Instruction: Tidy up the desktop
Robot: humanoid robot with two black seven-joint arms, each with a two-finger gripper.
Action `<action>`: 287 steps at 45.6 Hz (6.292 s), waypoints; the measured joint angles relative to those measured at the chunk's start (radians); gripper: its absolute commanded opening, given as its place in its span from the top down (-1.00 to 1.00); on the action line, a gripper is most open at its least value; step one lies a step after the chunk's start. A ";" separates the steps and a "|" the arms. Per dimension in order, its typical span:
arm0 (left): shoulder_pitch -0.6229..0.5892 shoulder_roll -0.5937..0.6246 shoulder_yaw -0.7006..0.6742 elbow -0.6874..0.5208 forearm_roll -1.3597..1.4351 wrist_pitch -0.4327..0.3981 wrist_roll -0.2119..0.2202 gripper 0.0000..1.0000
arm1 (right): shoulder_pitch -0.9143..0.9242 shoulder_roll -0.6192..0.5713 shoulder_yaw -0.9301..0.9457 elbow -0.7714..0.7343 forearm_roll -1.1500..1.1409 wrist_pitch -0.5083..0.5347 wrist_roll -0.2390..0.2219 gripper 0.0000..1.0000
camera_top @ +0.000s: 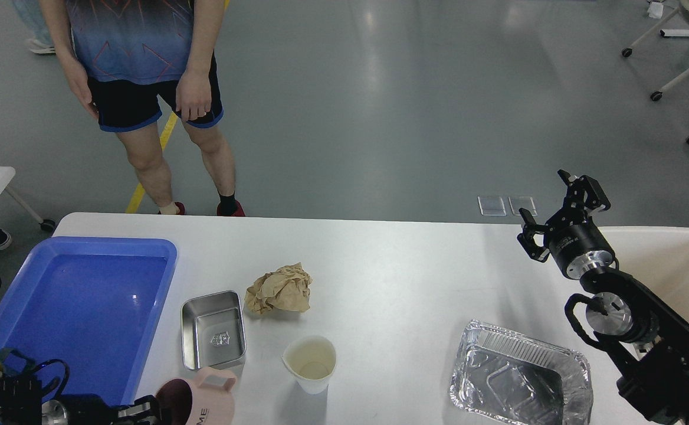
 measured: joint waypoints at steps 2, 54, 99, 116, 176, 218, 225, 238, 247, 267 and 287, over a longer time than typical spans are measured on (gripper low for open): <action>-0.016 0.008 -0.002 -0.006 -0.001 -0.020 0.000 0.99 | 0.000 0.000 0.000 0.000 0.000 0.000 0.000 -1.00; -0.189 0.519 -0.246 0.007 -0.235 -0.353 0.004 0.93 | 0.009 0.012 -0.002 -0.001 -0.002 0.000 0.000 -1.00; -0.173 0.195 0.100 0.303 -0.214 -0.137 0.063 0.84 | 0.007 0.021 -0.005 -0.017 -0.002 0.000 0.000 -1.00; -0.174 0.146 0.110 0.329 -0.214 -0.111 0.060 -0.15 | 0.004 0.021 -0.004 -0.017 -0.002 0.000 0.000 -1.00; -0.288 0.319 -0.329 0.088 -0.316 -0.282 0.005 -0.93 | 0.028 0.026 0.001 0.068 0.000 -0.011 0.000 -1.00; -0.285 -0.070 -0.100 0.213 -0.206 -0.135 0.128 -0.92 | -0.007 -0.023 -0.008 0.109 0.000 -0.011 0.000 -1.00; -0.284 -0.159 -0.069 0.300 -0.141 -0.116 0.129 -0.89 | -0.008 -0.025 -0.008 0.106 -0.005 -0.011 0.000 -1.00; -0.282 -0.261 -0.046 0.375 -0.088 -0.086 0.129 -0.82 | -0.022 -0.020 -0.008 0.105 -0.009 -0.009 0.000 -1.00; -0.276 -0.288 -0.044 0.413 -0.070 -0.076 0.129 -0.66 | -0.033 -0.023 -0.008 0.107 -0.009 -0.009 0.000 -1.00; -0.278 -0.384 -0.044 0.504 -0.064 -0.053 0.132 -0.42 | -0.032 -0.019 -0.006 0.105 -0.009 -0.009 0.000 -1.00; -0.258 -0.455 -0.043 0.531 -0.036 -0.031 0.169 0.46 | -0.035 -0.026 -0.003 0.097 -0.009 -0.006 0.000 -1.00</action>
